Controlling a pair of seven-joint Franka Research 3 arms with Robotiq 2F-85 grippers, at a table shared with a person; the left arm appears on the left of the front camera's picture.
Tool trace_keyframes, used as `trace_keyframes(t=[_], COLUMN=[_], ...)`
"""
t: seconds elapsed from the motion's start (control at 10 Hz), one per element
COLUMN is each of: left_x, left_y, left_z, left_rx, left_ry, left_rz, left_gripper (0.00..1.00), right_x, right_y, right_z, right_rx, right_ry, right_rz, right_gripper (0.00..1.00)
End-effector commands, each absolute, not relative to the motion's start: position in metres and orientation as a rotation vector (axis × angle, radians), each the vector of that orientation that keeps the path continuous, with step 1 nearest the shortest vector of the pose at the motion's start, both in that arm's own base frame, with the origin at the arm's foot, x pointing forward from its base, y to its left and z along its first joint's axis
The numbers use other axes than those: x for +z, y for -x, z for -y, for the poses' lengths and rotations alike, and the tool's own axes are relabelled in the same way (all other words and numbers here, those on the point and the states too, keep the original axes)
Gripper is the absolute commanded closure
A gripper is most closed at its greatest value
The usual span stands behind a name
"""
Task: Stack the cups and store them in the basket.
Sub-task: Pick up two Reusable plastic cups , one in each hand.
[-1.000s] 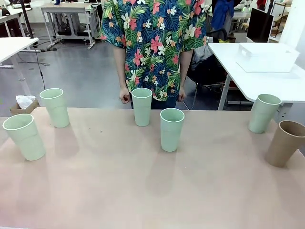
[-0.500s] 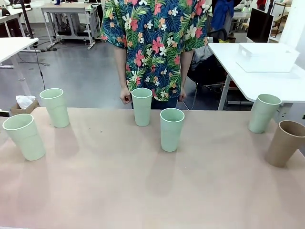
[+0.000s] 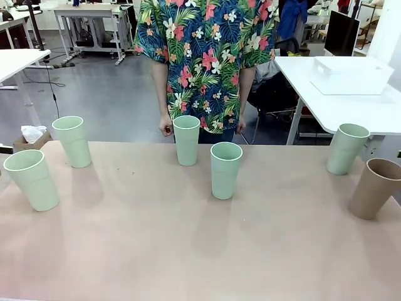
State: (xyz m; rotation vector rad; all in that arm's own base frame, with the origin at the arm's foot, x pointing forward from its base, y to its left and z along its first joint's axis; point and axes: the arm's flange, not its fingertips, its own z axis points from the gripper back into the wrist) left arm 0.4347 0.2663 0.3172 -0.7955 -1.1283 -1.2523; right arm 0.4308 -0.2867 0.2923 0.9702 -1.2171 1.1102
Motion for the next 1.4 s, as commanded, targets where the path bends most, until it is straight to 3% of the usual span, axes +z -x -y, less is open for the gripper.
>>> trace_keyframes(t=[0.0, 0.5, 1.3], left_x=[0.312, 0.272, 0.257], left_y=[-0.44, -0.449, -0.45], left_z=[-0.268, -0.269, -0.256], left_rx=[-1.214, -1.174, -1.123], left_ry=[0.772, 0.848, 0.902], left_rz=[1.151, 1.188, 1.239], left_gripper=[0.0, 0.0, 0.0], right_x=[0.288, 0.253, 0.243], right_y=[-0.428, -0.421, -0.423], right_z=[0.287, 0.277, 0.251], right_rx=[1.132, 1.161, 1.123], right_ry=[-0.967, -1.061, -1.121], right_rz=[1.246, 1.172, 1.164], right_gripper=[0.0, 0.0, 0.0])
